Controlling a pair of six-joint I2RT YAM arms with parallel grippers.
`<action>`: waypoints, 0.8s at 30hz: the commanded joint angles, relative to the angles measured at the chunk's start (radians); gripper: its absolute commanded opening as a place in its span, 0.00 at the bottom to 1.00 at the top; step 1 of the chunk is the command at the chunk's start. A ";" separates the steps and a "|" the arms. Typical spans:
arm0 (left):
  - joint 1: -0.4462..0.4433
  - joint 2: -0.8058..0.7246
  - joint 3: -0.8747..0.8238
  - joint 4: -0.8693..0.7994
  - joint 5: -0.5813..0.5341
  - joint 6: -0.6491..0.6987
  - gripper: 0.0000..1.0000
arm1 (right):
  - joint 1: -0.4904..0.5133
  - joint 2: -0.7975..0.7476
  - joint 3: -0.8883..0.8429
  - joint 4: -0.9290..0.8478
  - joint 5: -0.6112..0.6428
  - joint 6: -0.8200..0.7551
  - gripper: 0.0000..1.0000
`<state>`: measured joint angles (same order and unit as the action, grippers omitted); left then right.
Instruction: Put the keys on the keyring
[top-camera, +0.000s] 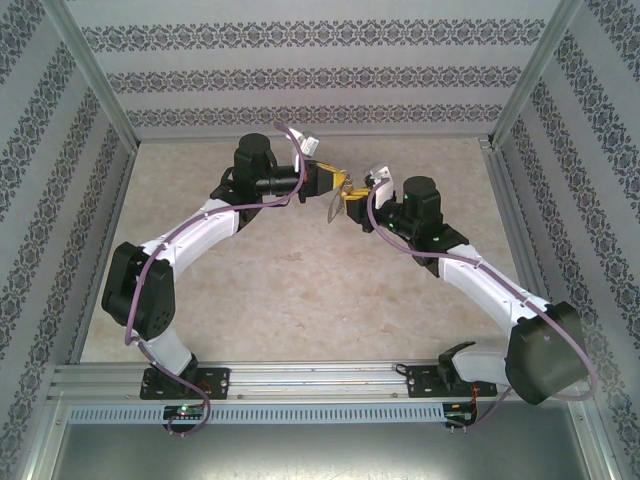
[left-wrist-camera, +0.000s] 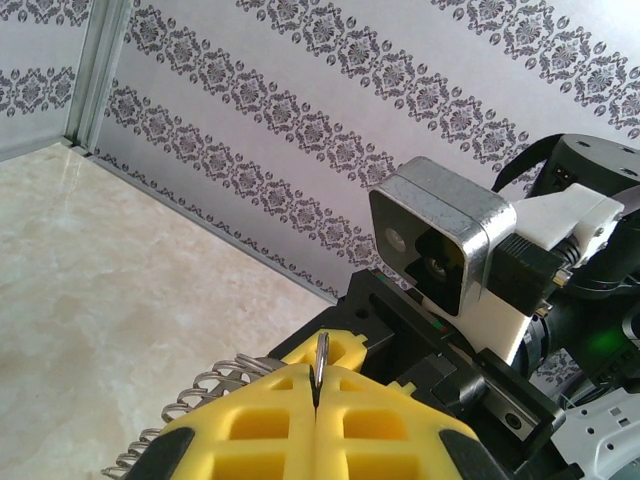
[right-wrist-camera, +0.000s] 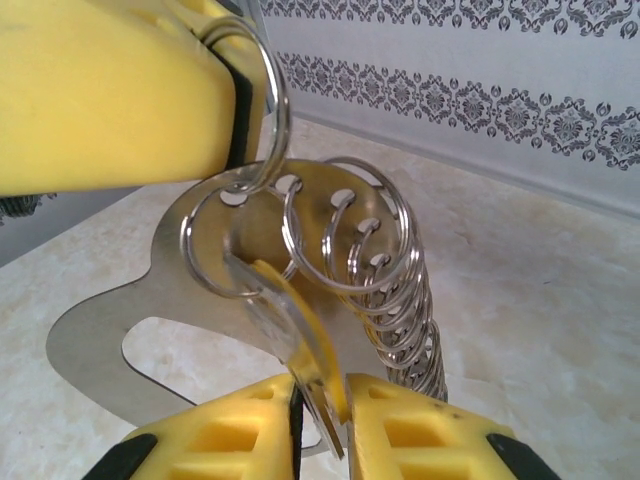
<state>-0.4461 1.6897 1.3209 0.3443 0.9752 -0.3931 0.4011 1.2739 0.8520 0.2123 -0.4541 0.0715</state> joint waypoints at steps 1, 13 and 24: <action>-0.016 -0.011 0.043 0.036 0.026 0.011 0.00 | -0.007 -0.021 0.027 0.004 -0.015 -0.013 0.20; -0.016 -0.014 0.044 0.041 0.020 0.008 0.00 | -0.004 -0.024 0.024 0.015 -0.012 0.005 0.43; -0.016 -0.031 0.049 0.016 -0.007 0.003 0.00 | 0.001 -0.078 -0.057 0.064 0.078 0.019 0.54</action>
<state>-0.4461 1.6897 1.3315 0.3439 0.9699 -0.3931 0.4019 1.2301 0.8326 0.2314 -0.4229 0.0803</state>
